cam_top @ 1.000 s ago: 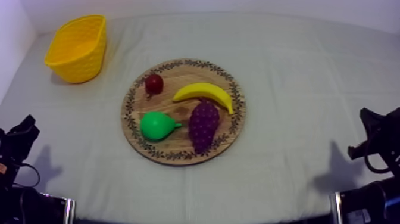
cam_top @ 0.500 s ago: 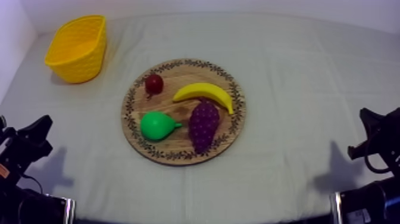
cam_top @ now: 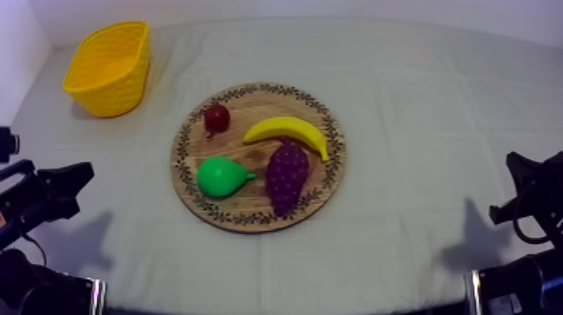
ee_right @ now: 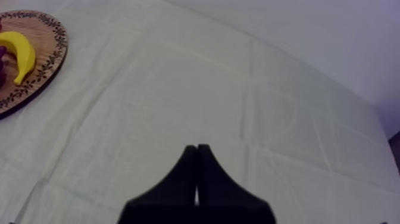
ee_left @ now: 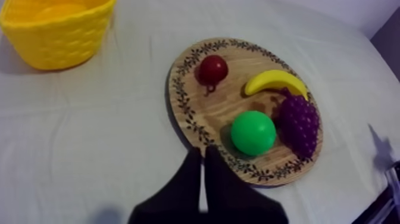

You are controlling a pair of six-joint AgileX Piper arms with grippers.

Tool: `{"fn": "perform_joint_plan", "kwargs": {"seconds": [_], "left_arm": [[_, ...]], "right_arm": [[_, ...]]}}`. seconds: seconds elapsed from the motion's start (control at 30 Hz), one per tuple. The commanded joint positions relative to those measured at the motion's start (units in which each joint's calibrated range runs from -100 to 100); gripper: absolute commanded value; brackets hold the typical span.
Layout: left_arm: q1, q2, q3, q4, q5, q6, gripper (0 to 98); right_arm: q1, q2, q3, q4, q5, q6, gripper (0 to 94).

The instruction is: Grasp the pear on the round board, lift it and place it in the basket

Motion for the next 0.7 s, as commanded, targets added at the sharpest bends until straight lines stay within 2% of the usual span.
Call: {"fn": "perform_joint_plan", "kwargs": {"seconds": [0.0,0.2,0.4,0.53,0.67], "left_arm": [[0.2,6.5,-4.4,0.97,2.7,0.7,0.0],[-0.4,17.8,-12.7,3.78,8.1,3.3,0.0],[-2.3,28.7,-20.7,6.96,13.3,4.4,0.0],[-1.4,35.4,-24.0,7.5,13.8,4.2,0.0],[0.7,42.7,-29.0,6.77,15.2,4.1,0.0]], "right_arm": [[0.0,0.0,0.0,0.0,0.0,0.0,0.4],[0.0,0.0,0.0,0.0,0.0,0.1,0.4],[-0.1,0.0,0.0,0.0,0.0,0.1,0.4],[-0.1,0.0,0.0,0.0,0.0,0.1,0.4],[-0.1,0.0,0.0,0.0,0.0,0.1,0.4]]}}
